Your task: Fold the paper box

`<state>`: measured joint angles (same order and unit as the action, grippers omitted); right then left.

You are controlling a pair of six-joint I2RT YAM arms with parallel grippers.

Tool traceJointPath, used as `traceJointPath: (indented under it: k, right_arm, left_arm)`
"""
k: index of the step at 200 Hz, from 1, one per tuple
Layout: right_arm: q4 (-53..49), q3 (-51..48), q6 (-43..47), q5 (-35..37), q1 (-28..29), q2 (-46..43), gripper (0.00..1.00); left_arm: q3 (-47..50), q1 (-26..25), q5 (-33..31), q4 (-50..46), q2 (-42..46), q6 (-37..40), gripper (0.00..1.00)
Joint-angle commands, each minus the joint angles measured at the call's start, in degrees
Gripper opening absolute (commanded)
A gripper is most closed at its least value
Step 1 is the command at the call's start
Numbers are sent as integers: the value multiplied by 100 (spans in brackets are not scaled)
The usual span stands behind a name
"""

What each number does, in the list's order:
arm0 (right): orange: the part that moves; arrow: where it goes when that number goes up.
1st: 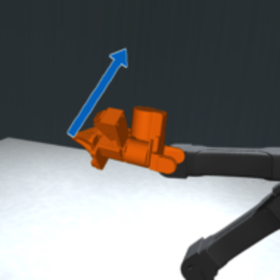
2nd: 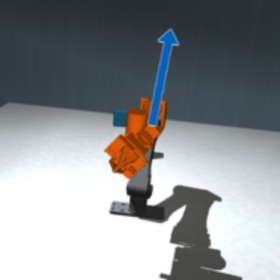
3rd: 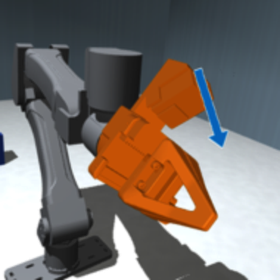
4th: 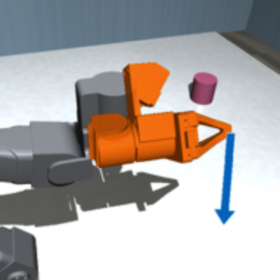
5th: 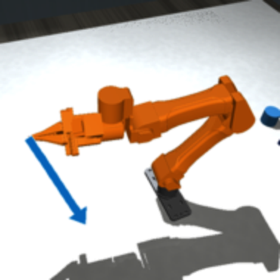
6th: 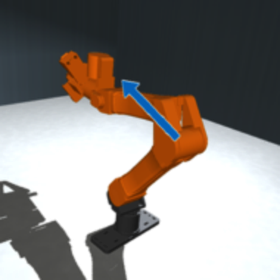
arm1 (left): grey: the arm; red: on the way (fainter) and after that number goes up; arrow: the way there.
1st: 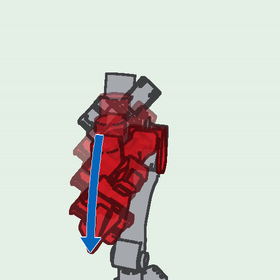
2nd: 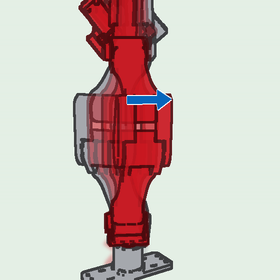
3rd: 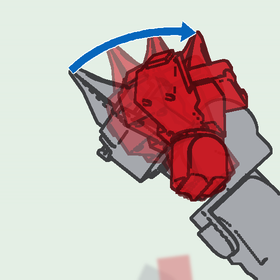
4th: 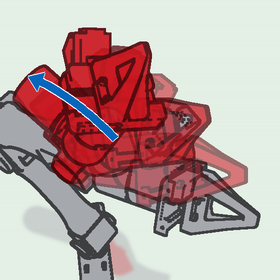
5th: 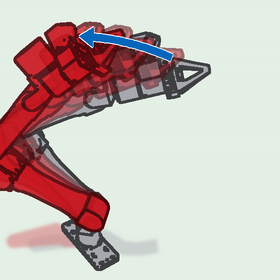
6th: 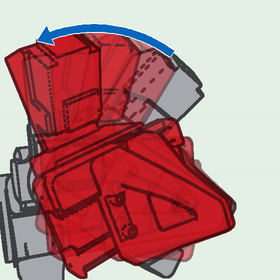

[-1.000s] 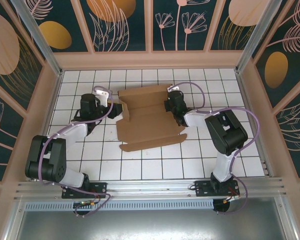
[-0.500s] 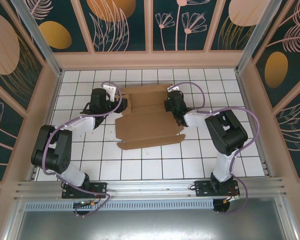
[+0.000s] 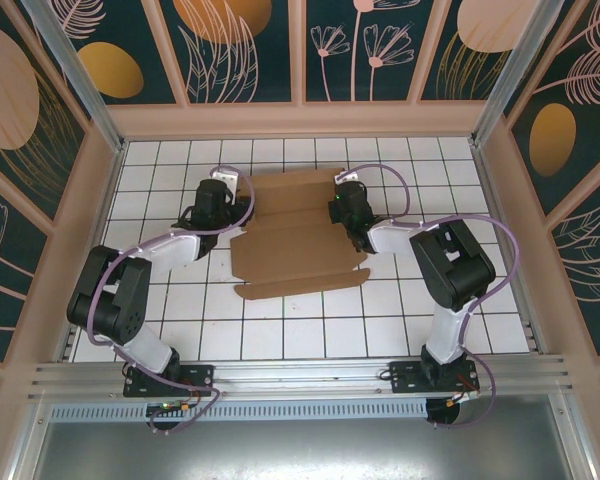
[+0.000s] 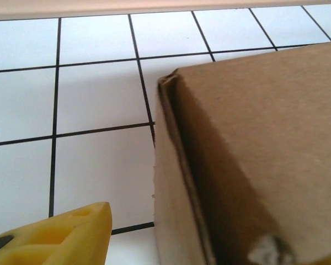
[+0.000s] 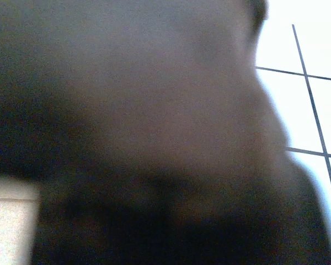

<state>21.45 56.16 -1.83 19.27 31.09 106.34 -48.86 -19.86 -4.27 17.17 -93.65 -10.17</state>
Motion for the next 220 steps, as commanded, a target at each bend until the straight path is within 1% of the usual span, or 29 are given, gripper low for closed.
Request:
traceJointPath:
  k: [1,20,39,56,60,73,80,95,113,150,166,179,195,220]
  right_arm:
    - [-782,-127,112,-104,90,127,1]
    - [-783,-127,103,-103,90,106,1]
    - [-787,-135,95,-116,90,75,1]
    - [-808,-123,70,-101,99,64,1]
    - [-809,-125,64,-95,106,69,1]
    - [-818,-121,38,-65,112,63,0]
    - [-819,-121,35,-50,116,66,0]
    - [-842,-118,25,18,116,74,0]
    - [-875,-98,6,76,116,69,0]
    - [-927,-86,-37,187,125,38,0]
    - [-982,-54,-64,282,125,47,0]
    - [-1027,-27,-96,340,125,44,0]
    - [-1049,-19,-107,401,125,47,0]
    - [-1094,-15,-175,553,122,22,0]
  left_arm:
    - [92,-14,-317,222,-176,-206,53]
    - [-38,-38,-501,68,-341,-392,47]
    - [-15,-159,-794,95,-416,-482,44]
    - [-55,-341,-1163,75,-418,-403,42]
    - [-85,-388,-1272,36,-577,-390,41]
    - [-169,-471,-1543,-32,-677,-387,38]
    - [-208,-505,-1685,-74,-700,-412,35]
    - [-260,-528,-2011,-135,-718,-503,24]
    - [-300,-529,-2246,-201,-714,-561,14]
    - [-431,-540,-2482,-389,-804,-701,5]
    - [-445,-545,-2625,-444,-819,-778,0]
    - [-479,-546,-2645,-491,-857,-822,0]
    - [-463,-542,-2560,-474,-838,-886,6]
    - [-326,-540,-2449,-362,-744,-920,7]
